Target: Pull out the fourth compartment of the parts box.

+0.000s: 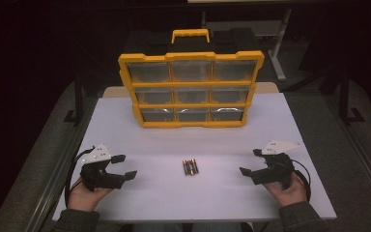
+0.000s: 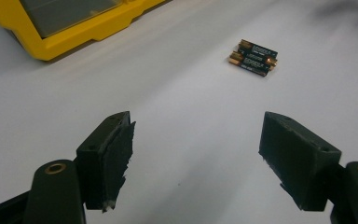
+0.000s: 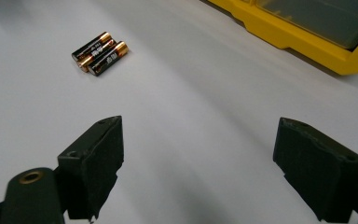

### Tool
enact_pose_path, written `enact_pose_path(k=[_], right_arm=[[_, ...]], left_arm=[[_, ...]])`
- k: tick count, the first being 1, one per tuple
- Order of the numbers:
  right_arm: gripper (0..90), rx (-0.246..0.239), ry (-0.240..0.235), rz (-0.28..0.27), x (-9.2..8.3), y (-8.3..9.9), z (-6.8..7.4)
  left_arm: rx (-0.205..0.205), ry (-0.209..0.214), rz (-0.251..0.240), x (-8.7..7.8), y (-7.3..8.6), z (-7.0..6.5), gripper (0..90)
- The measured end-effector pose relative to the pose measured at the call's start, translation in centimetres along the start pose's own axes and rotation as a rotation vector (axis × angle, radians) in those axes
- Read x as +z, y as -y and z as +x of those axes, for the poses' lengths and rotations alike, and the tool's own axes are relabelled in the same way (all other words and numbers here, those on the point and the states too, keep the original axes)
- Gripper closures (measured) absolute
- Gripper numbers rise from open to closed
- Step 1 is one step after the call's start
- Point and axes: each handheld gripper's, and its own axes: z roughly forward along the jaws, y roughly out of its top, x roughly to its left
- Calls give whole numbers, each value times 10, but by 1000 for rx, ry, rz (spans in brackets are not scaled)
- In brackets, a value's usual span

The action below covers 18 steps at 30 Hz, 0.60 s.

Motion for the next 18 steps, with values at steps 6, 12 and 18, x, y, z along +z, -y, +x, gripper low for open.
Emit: enact_pose_path(k=[6,12,18], right_arm=[[153,-12,-8,1,0,-3,0],[154,-5,-12,-4,-2,-3,-1],[155,-14,-11,4,-2,-4,-2]], left_arm=[[3,25,3,-1,-16,4,275],[14,52,15,0,-37,6,283],[-4,114,7,3,-50,13,263]])
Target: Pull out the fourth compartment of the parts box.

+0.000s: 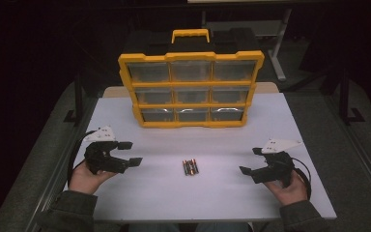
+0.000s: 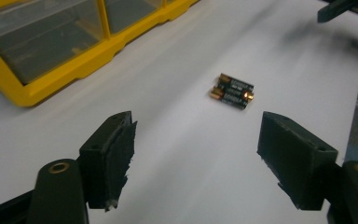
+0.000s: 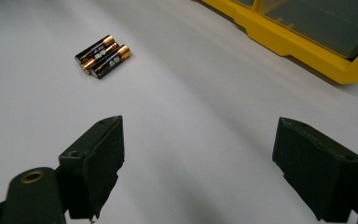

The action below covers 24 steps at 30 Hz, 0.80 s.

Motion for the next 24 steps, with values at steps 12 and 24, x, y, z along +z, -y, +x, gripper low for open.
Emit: enact_pose_path(k=[12,24], right_arm=[[160,-14,-2,-4,0,-2,0],[165,-16,-9,-1,1,-1,-1]], left_arm=[[-75,23,-35,3,-41,21,311],[-220,21,-137,19,-83,57,374]])
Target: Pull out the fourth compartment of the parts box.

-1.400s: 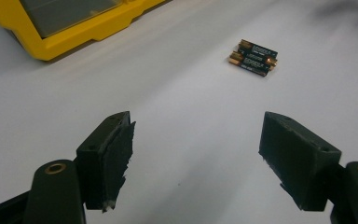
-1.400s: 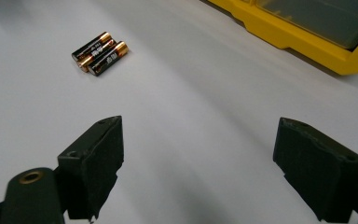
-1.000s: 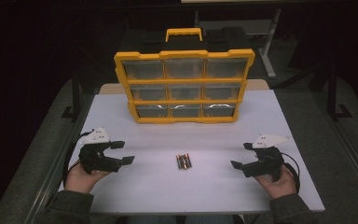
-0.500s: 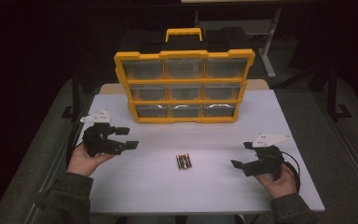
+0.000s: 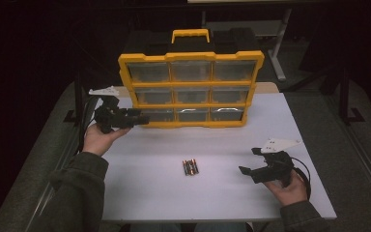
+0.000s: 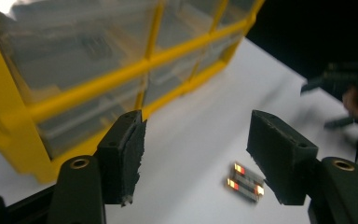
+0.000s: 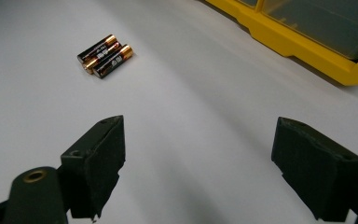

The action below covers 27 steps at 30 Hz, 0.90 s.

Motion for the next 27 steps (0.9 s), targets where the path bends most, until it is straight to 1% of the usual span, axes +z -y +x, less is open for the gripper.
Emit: enact_pose_path(k=[2,4,6,7,9,10,12,13,15,16,18,19,21,22,23,26,27], right_arm=[[164,2,7,0,0,0,0],[163,9,7,3,0,0,-1],[163,13,8,2,0,1,-2],[163,14,6,2,-1,2,-3],[164,18,7,3,-1,2,-2],[164,19,6,2,-1,2,-2],[161,11,15,0,-2,2,-2],[160,9,17,-5,-2,1,-2],[160,12,24,-8,-4,2,-2],[160,13,28,-11,-4,2,-2],[161,21,29,-15,-6,3,-3],[162,20,27,-16,-6,3,-4],[164,21,24,-17,-6,3,-4],[165,23,23,-17,-7,3,-3],[168,17,21,-18,-7,3,-3],[170,13,20,-24,-7,3,-3],[170,14,21,-25,-7,3,-3]], left_arm=[[-27,-40,-16,4,-6,4,387],[-44,-49,-32,7,-10,9,397],[-69,-66,-57,12,-13,12,418],[-79,-70,-61,15,-14,15,426],[-127,-64,-89,19,-14,19,450],[-169,-53,-117,21,-13,21,474],[-222,-44,-163,23,-13,24,505],[-233,-46,-179,24,-13,24,532],[-260,-71,-203,28,-14,23,560],[-269,-77,-205,29,-14,24,573],[-304,-65,-212,32,-14,25,631],[-316,-62,-217,33,-13,25,648],[-323,-78,-229,34,-13,22,663],[-318,-81,-225,34,-12,22,663],[-323,-80,-227,34,-12,21,661],[-342,-87,-220,36,-11,22,640],[-359,-89,-228,36,-11,23,640]])
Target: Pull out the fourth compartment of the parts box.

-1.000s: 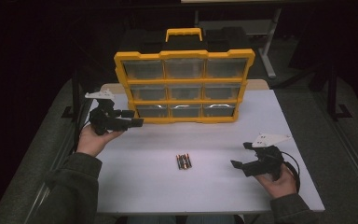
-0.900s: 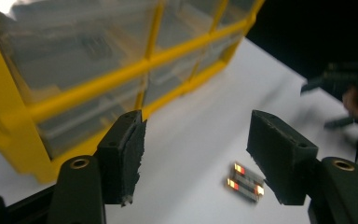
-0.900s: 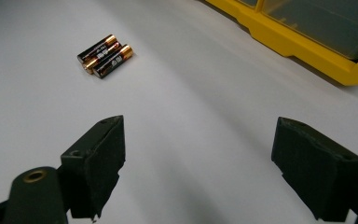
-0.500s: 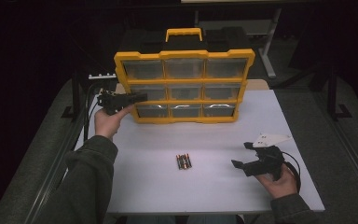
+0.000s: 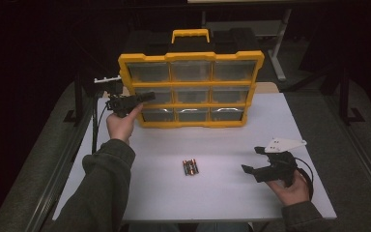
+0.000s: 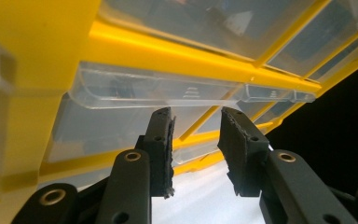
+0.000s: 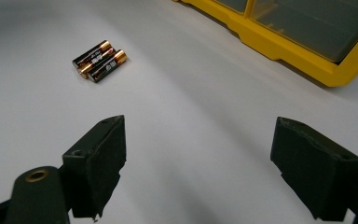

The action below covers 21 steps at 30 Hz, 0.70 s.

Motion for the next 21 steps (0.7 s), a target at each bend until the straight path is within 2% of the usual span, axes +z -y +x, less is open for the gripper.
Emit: enact_pose_path(k=[3,11,15,17,21], right_arm=[[170,11,-2,0,-1,0,-1],[170,0,-11,0,1,0,0],[170,13,-9,-6,-1,1,-2],[170,16,-11,-7,-1,1,-2],[172,8,-16,0,1,1,0]], left_arm=[[-28,4,-20,1,-1,3,648],[-93,13,-66,4,4,8,679],[-102,17,-72,7,4,7,694],[-95,10,-76,9,6,5,699],[-114,18,-81,10,8,3,734]])
